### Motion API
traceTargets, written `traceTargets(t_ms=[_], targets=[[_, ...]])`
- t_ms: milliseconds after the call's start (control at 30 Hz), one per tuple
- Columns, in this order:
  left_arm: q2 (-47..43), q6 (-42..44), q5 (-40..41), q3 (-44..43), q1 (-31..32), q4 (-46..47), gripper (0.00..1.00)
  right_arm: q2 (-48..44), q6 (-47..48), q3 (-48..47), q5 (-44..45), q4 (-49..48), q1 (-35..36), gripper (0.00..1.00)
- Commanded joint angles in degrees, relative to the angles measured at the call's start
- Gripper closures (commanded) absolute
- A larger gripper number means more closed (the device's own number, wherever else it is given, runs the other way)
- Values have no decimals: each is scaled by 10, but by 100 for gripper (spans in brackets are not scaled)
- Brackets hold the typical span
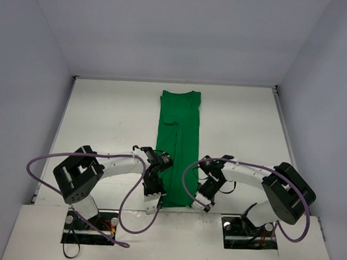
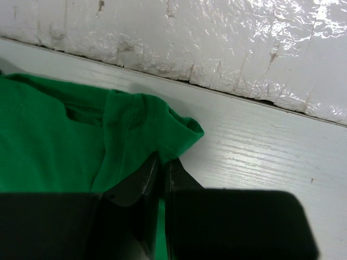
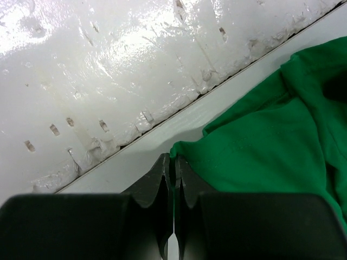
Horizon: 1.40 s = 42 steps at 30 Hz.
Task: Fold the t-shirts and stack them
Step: Grab the bottom of the folded rectangular tshirt with both arms, then fold the folded rectangular tshirt in 1/3 of the way
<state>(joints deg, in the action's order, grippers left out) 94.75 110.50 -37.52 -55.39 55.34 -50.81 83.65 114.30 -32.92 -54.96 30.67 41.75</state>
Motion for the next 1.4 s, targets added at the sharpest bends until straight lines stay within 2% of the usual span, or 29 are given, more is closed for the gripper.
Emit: traceTargets(t_ms=[0,267,400,500,667,700,833,1033,1233,1367], targets=[[-52,-25,-49,5,-19,-10,100,-46,259,10,71,10,3,100],[-214,-136,-147,40,-75,-9,100,-202,62,-13,15,8,-29,100],[-248,-193,-180,43,-88,-8,100,-217,-14,-35,-21,8,-61,100],[-228,-252,-215,13,-120,-9,100,-183,-77,-63,-48,7,-95,100],[-131,-352,-291,-68,-231,-9,100,-77,-138,-149,-66,6,-164,100],[-99,-395,-325,-115,-257,-9,100,-31,-176,-196,-69,7,-177,100],[7,-444,-377,-219,-329,-10,100,83,-250,-312,-114,7,-232,100],[175,-550,-404,-410,-391,-10,100,200,-272,-424,-128,6,-259,100],[309,-618,-393,-544,-417,-10,100,292,-280,-477,-117,5,-280,100],[359,-628,-381,-584,-419,-10,100,342,-303,-524,-121,4,-293,100]])
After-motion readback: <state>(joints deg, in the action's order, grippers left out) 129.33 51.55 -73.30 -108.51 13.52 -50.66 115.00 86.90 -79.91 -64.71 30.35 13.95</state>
